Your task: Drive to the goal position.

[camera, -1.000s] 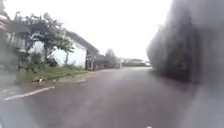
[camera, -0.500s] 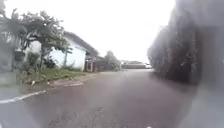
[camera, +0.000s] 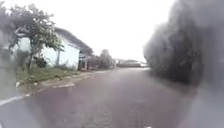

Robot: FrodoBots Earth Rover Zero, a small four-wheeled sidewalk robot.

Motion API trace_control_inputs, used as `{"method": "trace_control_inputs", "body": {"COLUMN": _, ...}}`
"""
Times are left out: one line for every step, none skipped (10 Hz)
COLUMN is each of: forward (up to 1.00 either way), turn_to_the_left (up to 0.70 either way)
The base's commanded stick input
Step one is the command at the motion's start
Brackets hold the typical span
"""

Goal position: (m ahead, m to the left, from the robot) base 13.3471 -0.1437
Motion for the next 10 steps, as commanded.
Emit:
{"method": "trace_control_inputs", "body": {"forward": 0.70, "turn_to_the_left": -0.34}}
{"method": "trace_control_inputs", "body": {"forward": 0.70, "turn_to_the_left": -0.35}}
{"method": "trace_control_inputs", "body": {"forward": 0.70, "turn_to_the_left": -0.35}}
{"method": "trace_control_inputs", "body": {"forward": 0.70, "turn_to_the_left": -0.35}}
{"method": "trace_control_inputs", "body": {"forward": 0.70, "turn_to_the_left": -0.35}}
{"method": "trace_control_inputs", "body": {"forward": 0.70, "turn_to_the_left": -0.35}}
{"method": "trace_control_inputs", "body": {"forward": 0.70, "turn_to_the_left": -0.35}}
{"method": "trace_control_inputs", "body": {"forward": 0.70, "turn_to_the_left": -0.35}}
{"method": "trace_control_inputs", "body": {"forward": 0.70, "turn_to_the_left": -0.22}}
{"method": "trace_control_inputs", "body": {"forward": 0.70, "turn_to_the_left": 0.00}}
